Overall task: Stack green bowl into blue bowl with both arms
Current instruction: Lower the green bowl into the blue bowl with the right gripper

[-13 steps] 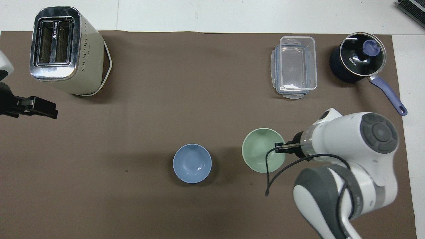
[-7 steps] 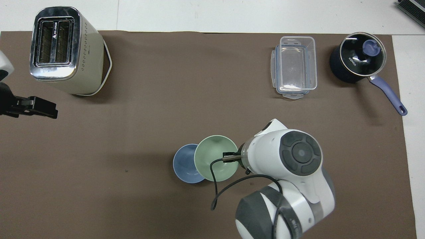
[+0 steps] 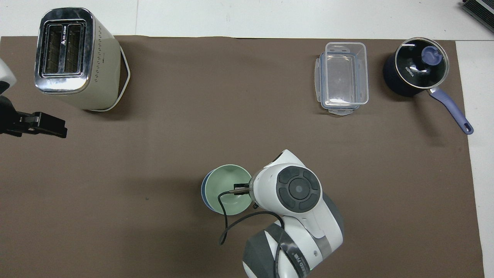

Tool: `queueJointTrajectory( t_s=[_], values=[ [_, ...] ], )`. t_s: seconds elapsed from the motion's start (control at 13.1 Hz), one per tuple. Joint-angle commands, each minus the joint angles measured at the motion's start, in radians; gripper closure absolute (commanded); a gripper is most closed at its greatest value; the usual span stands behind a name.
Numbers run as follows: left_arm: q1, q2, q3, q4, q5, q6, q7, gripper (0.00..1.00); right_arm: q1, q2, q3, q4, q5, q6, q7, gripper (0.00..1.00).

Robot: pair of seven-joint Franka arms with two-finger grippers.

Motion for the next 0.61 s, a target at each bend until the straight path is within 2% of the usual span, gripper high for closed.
queueJointTrajectory(
  t_s=[0.0,0.23,0.54],
  values=[
    [0.012,0.003,-0.007,0.012,0.012,-0.018,0.013,0.0,0.027,0.031,-0.004,-0.008,-0.011,0.043,0.033,1.0],
    [0.012,0.003,-0.007,0.012,0.012,-0.018,0.013,0.0,0.037,0.052,-0.005,-0.028,-0.011,0.094,0.047,1.0],
    [0.012,0.003,-0.007,0.012,0.012,-0.018,0.013,0.0,0.037,0.054,-0.005,-0.035,-0.012,0.102,0.041,1.0]
  ],
)
